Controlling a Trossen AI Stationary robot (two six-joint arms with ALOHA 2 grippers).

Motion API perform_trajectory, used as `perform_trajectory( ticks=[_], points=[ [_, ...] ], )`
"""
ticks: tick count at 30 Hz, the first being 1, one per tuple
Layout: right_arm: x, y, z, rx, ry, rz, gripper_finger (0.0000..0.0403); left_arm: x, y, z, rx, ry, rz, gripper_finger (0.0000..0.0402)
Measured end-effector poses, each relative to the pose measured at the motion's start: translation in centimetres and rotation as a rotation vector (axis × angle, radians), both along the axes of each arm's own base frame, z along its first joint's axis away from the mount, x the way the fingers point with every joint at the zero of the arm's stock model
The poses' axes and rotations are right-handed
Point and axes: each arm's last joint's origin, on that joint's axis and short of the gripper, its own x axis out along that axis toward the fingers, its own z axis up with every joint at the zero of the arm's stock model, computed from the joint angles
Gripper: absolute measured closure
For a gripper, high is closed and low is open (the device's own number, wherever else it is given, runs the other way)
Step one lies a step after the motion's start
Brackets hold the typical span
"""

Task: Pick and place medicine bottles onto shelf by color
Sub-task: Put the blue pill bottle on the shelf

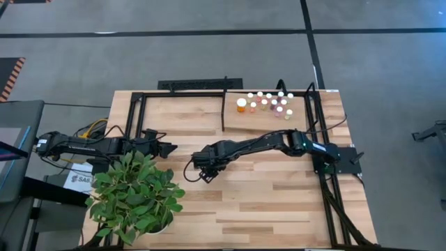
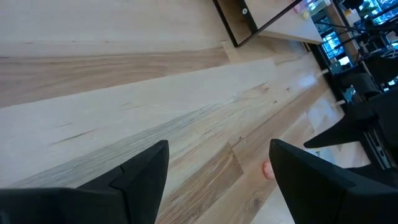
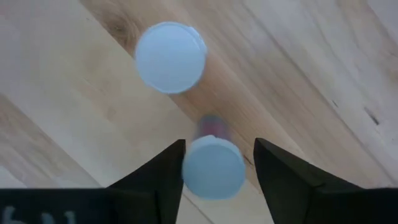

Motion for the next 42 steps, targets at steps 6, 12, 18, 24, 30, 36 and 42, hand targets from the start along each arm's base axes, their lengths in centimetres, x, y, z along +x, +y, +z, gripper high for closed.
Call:
perform_trajectory(
  ticks=[6,12,18,24,30,36,42],
  points=[
    [0.0,-0.2,0.0,0.008,-0.003,-0.036,0.0237,0.0,0.0,0.0,0.0,0.0,0.0,0.0137],
    [-0.1,-0.2,0.1,0.017,0.006,-0.062,0.0278,0.0,0.0,0.0,0.0,0.0,0.0,0.0137],
    [-0.9,-1.2,1.4,0.077,0.07,-0.142,0.0274,0.0,0.0,0.0,0.0,0.0,0.001,0.0137],
    [-2.1,-3.7,4.5,0.181,0.174,-0.216,0.0276,0.0,0.0,0.0,0.0,0.0,0.0,0.0137],
    [-3.5,-6.1,8.2,0.197,0.164,-0.268,0.0283,0.0,0.0,0.0,0.0,0.0,0.0,0.0137],
    [-6.3,-7.6,13.5,0.111,0.047,-0.382,0.0283,0.0,0.0,0.0,0.0,0.0,0.0,0.0137],
    [-10.7,-8.4,17.5,-0.013,-0.045,-0.548,0.0284,0.0,0.0,0.0,0.0,0.0,0.001,0.0137]
  ],
)
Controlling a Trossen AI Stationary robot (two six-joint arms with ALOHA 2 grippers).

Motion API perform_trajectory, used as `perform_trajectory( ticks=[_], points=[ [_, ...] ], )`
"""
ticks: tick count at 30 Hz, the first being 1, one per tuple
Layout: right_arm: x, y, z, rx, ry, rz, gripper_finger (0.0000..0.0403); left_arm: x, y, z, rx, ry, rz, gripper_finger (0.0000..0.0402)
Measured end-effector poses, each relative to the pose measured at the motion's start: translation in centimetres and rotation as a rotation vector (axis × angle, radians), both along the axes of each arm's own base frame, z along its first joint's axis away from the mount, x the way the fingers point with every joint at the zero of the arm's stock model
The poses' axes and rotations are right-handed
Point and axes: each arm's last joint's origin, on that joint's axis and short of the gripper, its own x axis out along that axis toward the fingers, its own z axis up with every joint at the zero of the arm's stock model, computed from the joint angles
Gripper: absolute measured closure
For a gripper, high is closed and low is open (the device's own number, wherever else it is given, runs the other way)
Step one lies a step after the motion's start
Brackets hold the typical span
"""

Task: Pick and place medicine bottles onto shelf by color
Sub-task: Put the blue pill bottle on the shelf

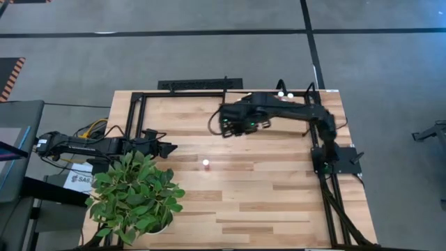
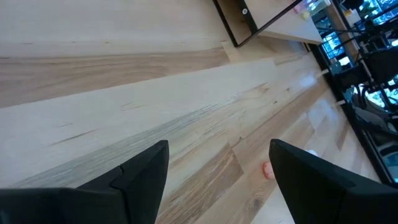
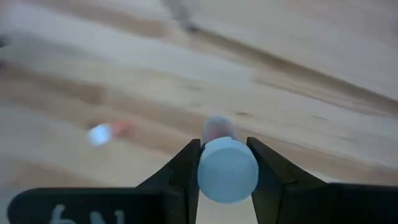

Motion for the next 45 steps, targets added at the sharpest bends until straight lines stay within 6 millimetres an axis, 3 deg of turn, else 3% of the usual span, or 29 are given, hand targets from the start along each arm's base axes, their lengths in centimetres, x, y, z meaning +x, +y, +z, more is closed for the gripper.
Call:
perform_trajectory(
  ticks=[6,13,20,28,32,39,45],
  points=[
    [-4.2,-1.4,-3.4,0.065,0.147,-0.211,0.028,0.0,0.0,0.0,0.0,0.0,0.0,0.0137],
    [-7.7,-2.2,-7.1,0.111,0.14,-0.388,0.0279,0.0,0.0,0.0,0.0,0.0,0.0,0.0137],
    [-10.4,-5.5,-10.1,0.088,0.125,-0.524,0.0278,0.0,0.0,0.0,0.0,0.0,0.0,0.0137],
    [-10.8,-10.0,-11.5,0.063,0.056,-0.53,0.0278,0.0,0.0,0.0,0.0,0.0,0.0,0.0137],
    [-10.5,-11.8,-13.1,0.06,0.086,-0.5,0.0273,0.0,0.0,0.0,0.0,0.0,0.001,0.0137],
    [-10.1,-13.4,-14.6,0.055,0.084,-0.476,0.0265,0.0,0.0,0.0,0.0,0.0,0.0,0.0137],
    [-9.9,-14.5,-14.3,0.028,0.004,-0.501,0.0269,0.0,0.0,0.0,0.0,0.0,0.0,0.0137]
  ],
)
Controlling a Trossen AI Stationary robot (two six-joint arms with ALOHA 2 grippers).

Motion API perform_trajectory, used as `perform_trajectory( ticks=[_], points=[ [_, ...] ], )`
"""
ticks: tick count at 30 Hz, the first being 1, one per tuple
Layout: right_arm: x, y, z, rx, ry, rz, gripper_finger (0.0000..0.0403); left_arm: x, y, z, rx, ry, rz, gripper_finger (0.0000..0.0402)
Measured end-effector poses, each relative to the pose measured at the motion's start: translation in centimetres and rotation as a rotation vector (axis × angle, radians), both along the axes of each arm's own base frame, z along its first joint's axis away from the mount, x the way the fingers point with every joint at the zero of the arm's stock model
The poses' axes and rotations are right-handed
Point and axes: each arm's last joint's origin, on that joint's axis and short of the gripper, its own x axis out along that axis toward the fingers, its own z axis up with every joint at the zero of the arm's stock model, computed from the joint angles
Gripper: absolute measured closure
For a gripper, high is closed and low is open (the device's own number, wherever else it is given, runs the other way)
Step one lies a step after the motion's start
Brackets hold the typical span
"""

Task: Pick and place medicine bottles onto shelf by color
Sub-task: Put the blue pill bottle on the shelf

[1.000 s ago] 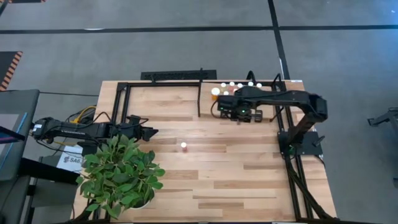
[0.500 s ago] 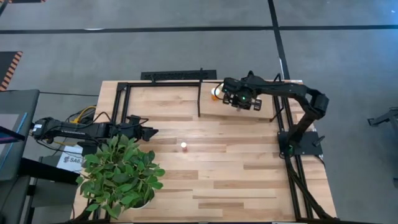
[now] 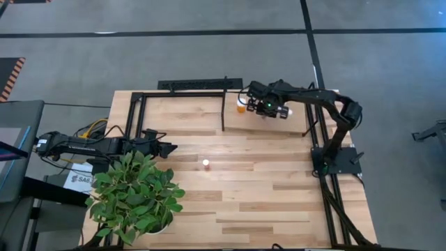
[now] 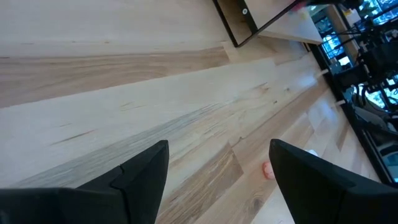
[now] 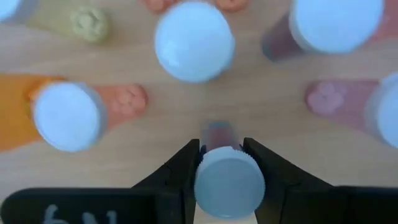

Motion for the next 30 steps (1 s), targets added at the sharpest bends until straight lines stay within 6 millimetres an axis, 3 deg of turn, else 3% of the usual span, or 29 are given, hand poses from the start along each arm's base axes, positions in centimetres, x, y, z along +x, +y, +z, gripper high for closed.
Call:
perform_trajectory(
  ticks=[16,30],
  points=[
    [0.25,-0.71,0.13,-0.035,-0.054,-0.012,0.0259,0.0,0.0,0.0,0.0,0.0,-0.001,0.0137],
    [0.31,-0.8,0.38,-0.035,-0.059,-0.016,0.0177,0.0,0.0,0.0,0.0,0.0,0.0,0.0137]
  ],
)
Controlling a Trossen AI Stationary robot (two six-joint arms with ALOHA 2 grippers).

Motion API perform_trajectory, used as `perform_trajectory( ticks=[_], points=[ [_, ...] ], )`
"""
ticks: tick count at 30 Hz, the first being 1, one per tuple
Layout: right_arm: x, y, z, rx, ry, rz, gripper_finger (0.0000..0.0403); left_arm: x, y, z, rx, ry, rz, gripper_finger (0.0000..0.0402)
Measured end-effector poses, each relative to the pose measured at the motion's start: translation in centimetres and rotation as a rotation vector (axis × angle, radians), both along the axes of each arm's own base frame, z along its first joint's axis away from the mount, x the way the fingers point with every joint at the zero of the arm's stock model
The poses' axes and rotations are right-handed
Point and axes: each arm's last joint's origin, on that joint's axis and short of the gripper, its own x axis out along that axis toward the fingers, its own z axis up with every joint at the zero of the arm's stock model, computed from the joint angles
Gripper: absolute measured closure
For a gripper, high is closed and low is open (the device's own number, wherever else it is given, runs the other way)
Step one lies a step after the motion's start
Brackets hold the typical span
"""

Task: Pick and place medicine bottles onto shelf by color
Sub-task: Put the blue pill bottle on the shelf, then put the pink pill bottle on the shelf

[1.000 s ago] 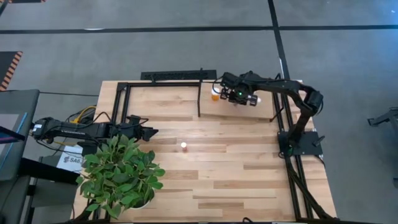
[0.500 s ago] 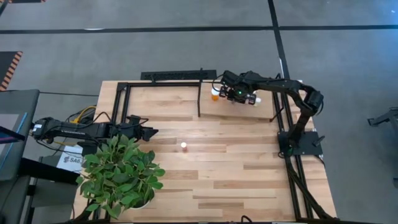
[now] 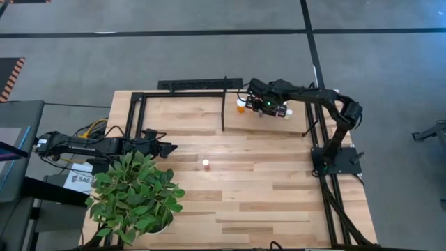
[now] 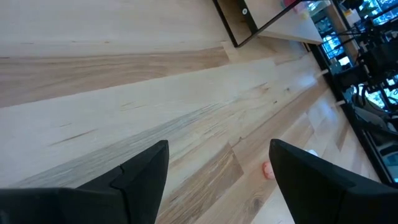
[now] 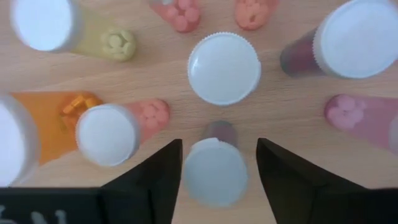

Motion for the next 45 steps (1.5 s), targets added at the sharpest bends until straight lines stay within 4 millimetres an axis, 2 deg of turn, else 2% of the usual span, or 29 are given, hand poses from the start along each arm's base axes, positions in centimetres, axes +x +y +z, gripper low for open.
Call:
perform_trajectory(
  ticks=[8,15,19,28,38,45],
  points=[
    [0.6,0.5,3.5,0.018,0.033,0.045,0.0153,0.0,0.0,0.0,0.0,0.0,0.0,0.0137],
    [0.8,2.0,7.8,0.047,0.086,0.107,0.0153,0.0,0.0,0.0,0.0,0.0,0.0,0.0137],
    [1.7,3.3,9.1,0.026,0.058,0.155,0.0153,0.0,0.0,0.0,0.0,0.0,0.0,0.0137],
    [4.7,7.9,9.4,-0.023,-0.019,0.304,0.0154,0.0,0.0,0.0,0.001,0.0,0.0,0.0137],
    [7.0,12.5,9.8,-0.035,-0.177,0.23,0.0154,0.0,0.0,0.0,0.0,0.0,0.001,0.0137],
    [10.5,17.6,7.9,0.044,-0.264,0.208,0.0154,0.0,0.0,0.0,0.0,0.001,0.0,0.0137]
  ],
)
